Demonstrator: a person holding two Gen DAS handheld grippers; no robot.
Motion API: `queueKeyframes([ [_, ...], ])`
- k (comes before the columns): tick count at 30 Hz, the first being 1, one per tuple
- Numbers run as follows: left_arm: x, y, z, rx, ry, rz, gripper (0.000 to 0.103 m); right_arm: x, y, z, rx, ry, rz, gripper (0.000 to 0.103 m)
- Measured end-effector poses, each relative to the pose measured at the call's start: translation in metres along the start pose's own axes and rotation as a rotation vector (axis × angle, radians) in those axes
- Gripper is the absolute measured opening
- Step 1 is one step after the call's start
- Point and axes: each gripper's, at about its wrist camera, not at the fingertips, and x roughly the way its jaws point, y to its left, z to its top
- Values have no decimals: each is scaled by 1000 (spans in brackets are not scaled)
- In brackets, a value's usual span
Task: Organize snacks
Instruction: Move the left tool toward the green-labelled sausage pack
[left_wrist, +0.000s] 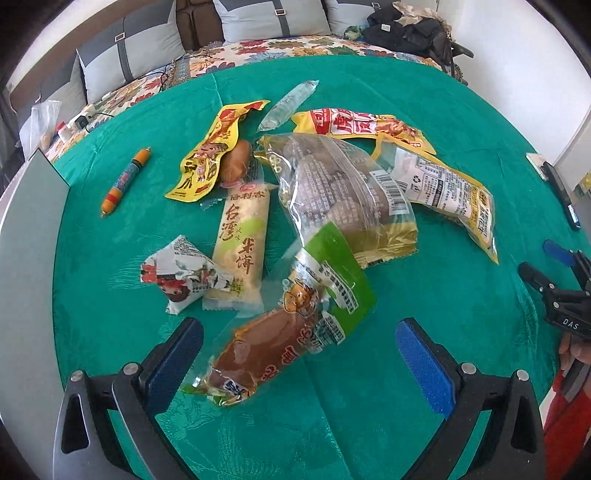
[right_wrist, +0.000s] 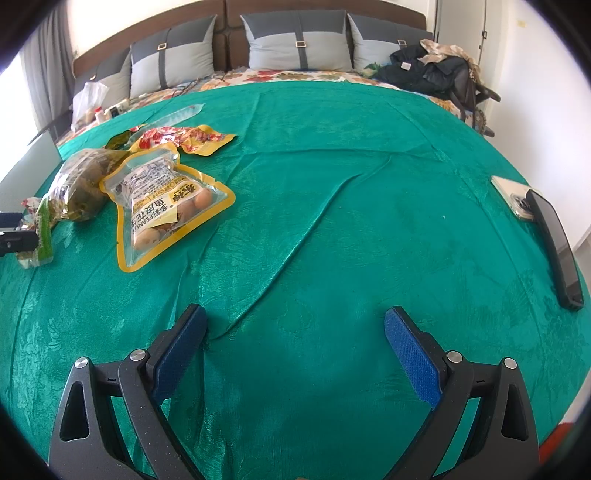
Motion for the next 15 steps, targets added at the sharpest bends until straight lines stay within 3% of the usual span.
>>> queueKeyframes([
  [4, -25, -7, -21, 20, -6, -147, 103, 0, 0, 0, -1, 0, 1, 99],
  [6, -35, -8, -32, 7, 19, -253, 103, 0, 0, 0, -1, 0, 1, 99],
  [8, -40, -10, -42, 9, 56, -311, 103, 0, 0, 0, -1, -1, 0, 99],
  [12, -48, -22, -56, 71, 72, -297, 103, 0, 1, 1, -2, -1, 2, 99],
  [15, -57, -14, -54, 40, 35, -286, 103, -1, 1, 1, -3, -1, 3, 99],
])
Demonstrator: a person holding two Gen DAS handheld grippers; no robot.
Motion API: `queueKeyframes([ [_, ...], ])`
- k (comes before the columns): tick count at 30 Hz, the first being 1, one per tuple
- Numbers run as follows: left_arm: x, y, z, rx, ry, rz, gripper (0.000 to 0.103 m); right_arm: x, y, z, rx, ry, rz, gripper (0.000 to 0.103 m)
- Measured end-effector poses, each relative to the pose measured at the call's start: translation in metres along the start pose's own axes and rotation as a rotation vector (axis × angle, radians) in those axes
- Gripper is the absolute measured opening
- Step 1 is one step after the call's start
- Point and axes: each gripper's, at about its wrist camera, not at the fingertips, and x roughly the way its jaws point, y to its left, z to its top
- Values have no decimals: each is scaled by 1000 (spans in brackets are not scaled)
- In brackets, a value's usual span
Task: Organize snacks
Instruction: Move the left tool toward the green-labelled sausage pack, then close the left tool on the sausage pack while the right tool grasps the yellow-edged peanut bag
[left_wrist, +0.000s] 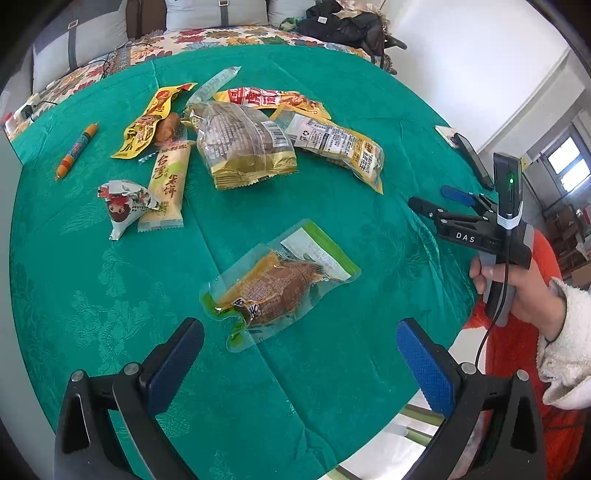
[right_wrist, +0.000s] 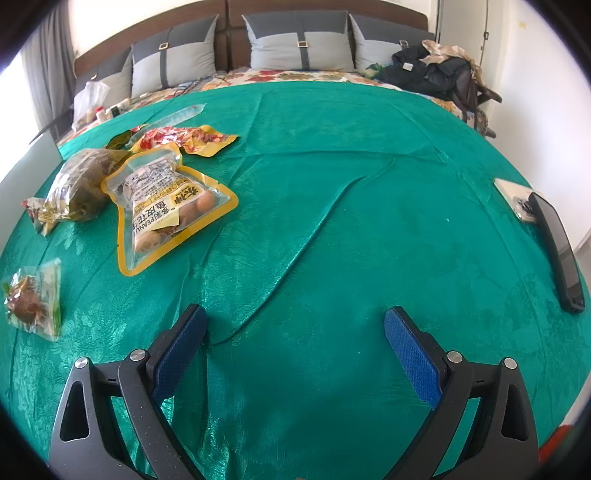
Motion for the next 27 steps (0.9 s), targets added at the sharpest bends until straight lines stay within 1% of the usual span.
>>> queueKeyframes([
  [3, -11, 15, 9, -46, -46, 9, 103, 0, 2, 1, -1, 0, 1, 99],
  [5, -12, 16, 16, -22, -44, 29, 103, 0, 2, 1, -1, 0, 0, 99],
  [7, -3, 7, 24, 54, -9, 55, 103, 0, 1, 1, -2, 0, 1, 99],
  [9, 9, -11, 27, 168, 40, 81, 103, 0, 2, 1, -2, 0, 1, 99],
  [10, 16, -22, 27, 233, 58, 105, 103, 0, 1, 1, -2, 0, 1, 99],
  [12, 30, -40, 27, 355, 66, 180, 103, 0, 2, 1, -1, -1, 1, 99],
  [13, 39, -46, 28, 395, 65, 218, 103, 0, 1, 1, -2, 0, 1, 99],
  [15, 57, -48, 29, 419, 88, 257, 103, 0, 1, 1, -2, 0, 1, 99],
  [16, 65, -46, 30, 408, 109, 259, 102, 0, 1, 1, -2, 0, 1, 99],
  [17, 71, -42, 29, 383, 133, 244, 101, 0, 1, 1, -2, -1, 1, 99],
  [18, 75, -37, 28, 347, 155, 221, 91, 0, 1, 1, -2, -1, 2, 99],
  [19, 78, -30, 27, 304, 169, 223, 81, 0, 1, 1, -2, -1, 2, 99],
  [20, 76, -24, 25, 257, 157, 221, 72, 0, 1, 1, -2, -1, 1, 99],
  [21, 71, -17, 24, 202, 128, 235, 53, 0, 1, 1, -2, -1, 1, 99],
  [22, 65, -11, 22, 152, 108, 256, 49, 0, 1, 1, -2, 0, 1, 99],
  [24, 52, 1, 16, 31, 77, 277, 38, 0, 2, 1, -2, 0, 1, 99],
  [27, 34, 14, -1, -120, 39, 326, 37, 0, 2, 0, -2, 0, 1, 99],
])
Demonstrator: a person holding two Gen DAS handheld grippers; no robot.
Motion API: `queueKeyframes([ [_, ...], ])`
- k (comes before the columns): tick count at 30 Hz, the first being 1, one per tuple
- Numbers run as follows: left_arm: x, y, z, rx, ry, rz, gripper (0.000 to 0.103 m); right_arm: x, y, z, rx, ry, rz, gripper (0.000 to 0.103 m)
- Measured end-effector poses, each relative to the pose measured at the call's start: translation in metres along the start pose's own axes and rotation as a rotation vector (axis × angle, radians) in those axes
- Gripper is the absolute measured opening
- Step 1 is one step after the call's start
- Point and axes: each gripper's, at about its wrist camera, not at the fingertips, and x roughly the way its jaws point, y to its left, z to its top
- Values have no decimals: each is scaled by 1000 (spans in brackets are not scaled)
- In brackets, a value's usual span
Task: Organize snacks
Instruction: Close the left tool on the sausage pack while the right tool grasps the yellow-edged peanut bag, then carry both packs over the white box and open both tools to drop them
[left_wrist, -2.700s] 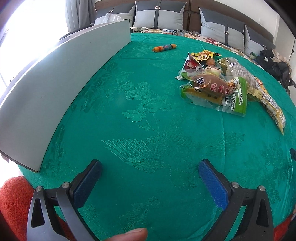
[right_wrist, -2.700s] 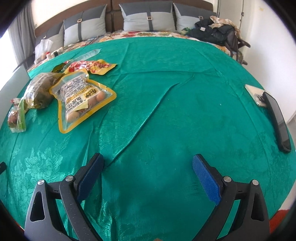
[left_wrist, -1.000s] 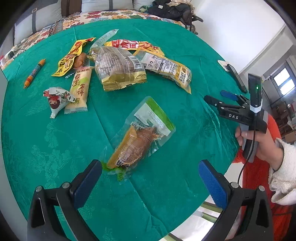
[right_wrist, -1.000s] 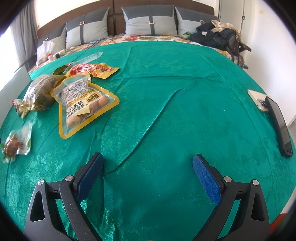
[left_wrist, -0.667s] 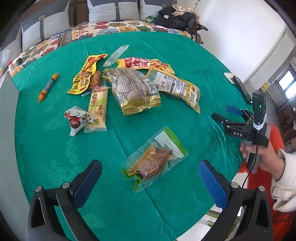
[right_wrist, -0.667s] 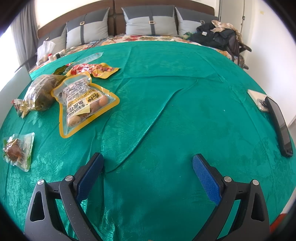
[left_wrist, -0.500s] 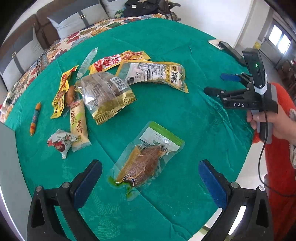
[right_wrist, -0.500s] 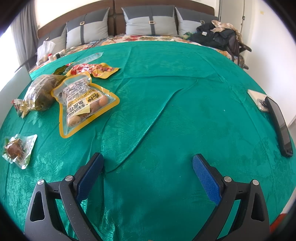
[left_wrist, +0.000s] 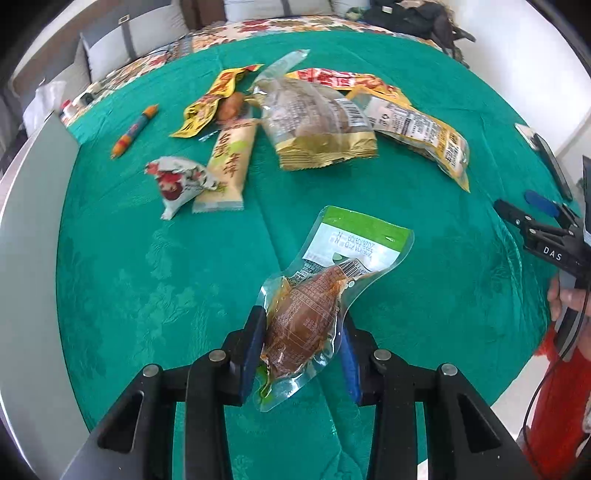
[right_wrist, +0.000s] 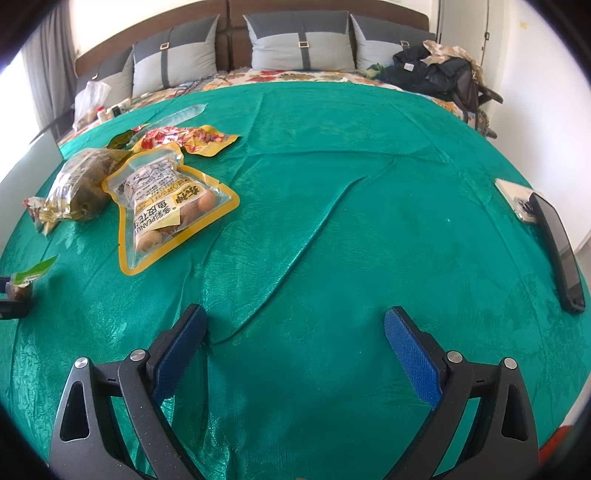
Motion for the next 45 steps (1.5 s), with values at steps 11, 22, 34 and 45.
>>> queueKeyframes([
  [11, 12, -9, -17, 56, -83, 130, 56, -26, 13, 46, -72, -67, 145, 97],
  [22, -7, 35, -52, -212, -140, 35, 43, 77, 118, 114, -452, 316, 197, 94],
  [34, -49, 46, -57, -325, -278, -157, 43, -11, 8, 89, 11, 249, 409, 54],
  [45, -146, 122, -77, -484, -471, -237, 43, -74, 81, 106, 69, 168, 655, 54],
])
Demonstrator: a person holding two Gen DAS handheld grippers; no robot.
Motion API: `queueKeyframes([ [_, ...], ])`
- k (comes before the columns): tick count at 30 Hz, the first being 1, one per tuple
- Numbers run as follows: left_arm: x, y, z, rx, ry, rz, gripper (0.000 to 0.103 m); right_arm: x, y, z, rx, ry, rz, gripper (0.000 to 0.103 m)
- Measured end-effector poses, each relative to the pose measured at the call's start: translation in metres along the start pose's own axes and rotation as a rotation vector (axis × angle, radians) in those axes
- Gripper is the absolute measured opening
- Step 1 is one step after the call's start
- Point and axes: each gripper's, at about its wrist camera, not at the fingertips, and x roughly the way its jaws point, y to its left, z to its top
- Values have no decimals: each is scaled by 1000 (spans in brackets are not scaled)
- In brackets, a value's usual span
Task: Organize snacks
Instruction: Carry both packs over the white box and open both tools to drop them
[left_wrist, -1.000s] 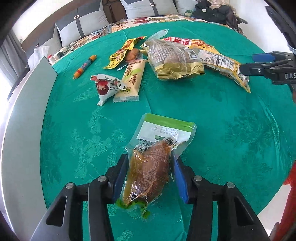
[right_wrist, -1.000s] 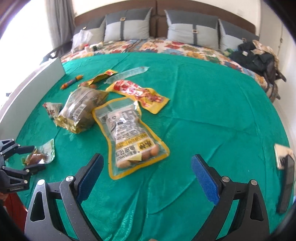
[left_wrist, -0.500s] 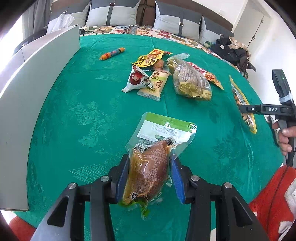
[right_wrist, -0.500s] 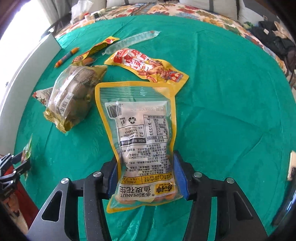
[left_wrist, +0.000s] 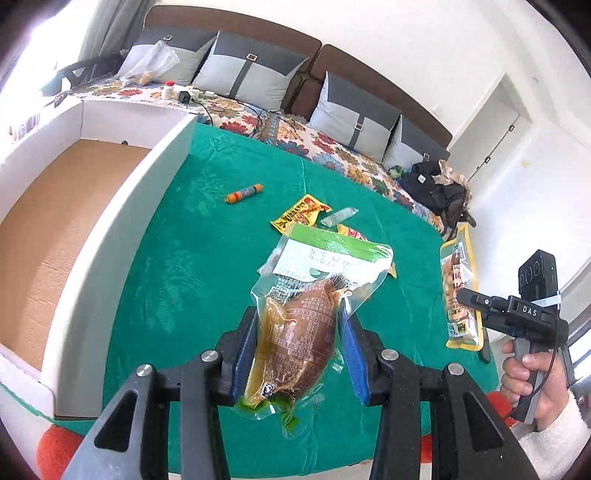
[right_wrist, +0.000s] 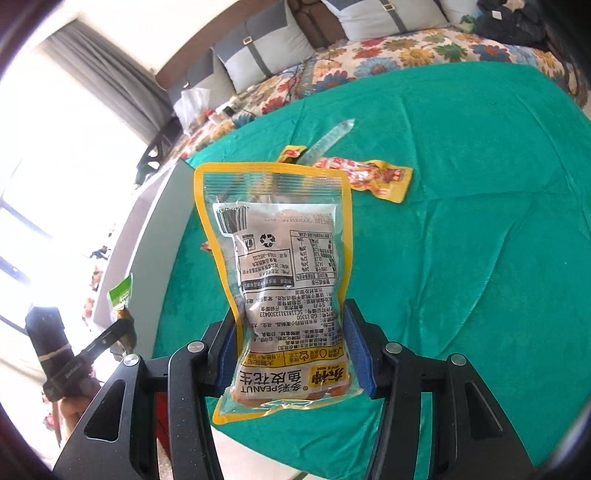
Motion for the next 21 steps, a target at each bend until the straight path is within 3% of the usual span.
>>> queueKeyframes([
  [4, -45, 48, 20, -43, -96, 81, 43, 18, 71, 13, -65, 3, 134, 54],
  [7, -73, 98, 34, -108, -135, 162, 43, 47, 131, 19, -117, 59, 217, 54],
  [14, -91, 187, 48, -171, -120, 370, 44, 128, 280, 19, -262, 147, 340, 54],
  [16, -86, 200, 47, -172, -103, 440, 51, 156, 312, 21, -268, 155, 356, 55],
  [18, -79, 211, 45, -185, -80, 516, 64, 184, 333, 22, -272, 166, 358, 64],
  [21, -75, 219, 39, -186, -69, 590, 79, 204, 333, 22, -252, 170, 319, 75],
])
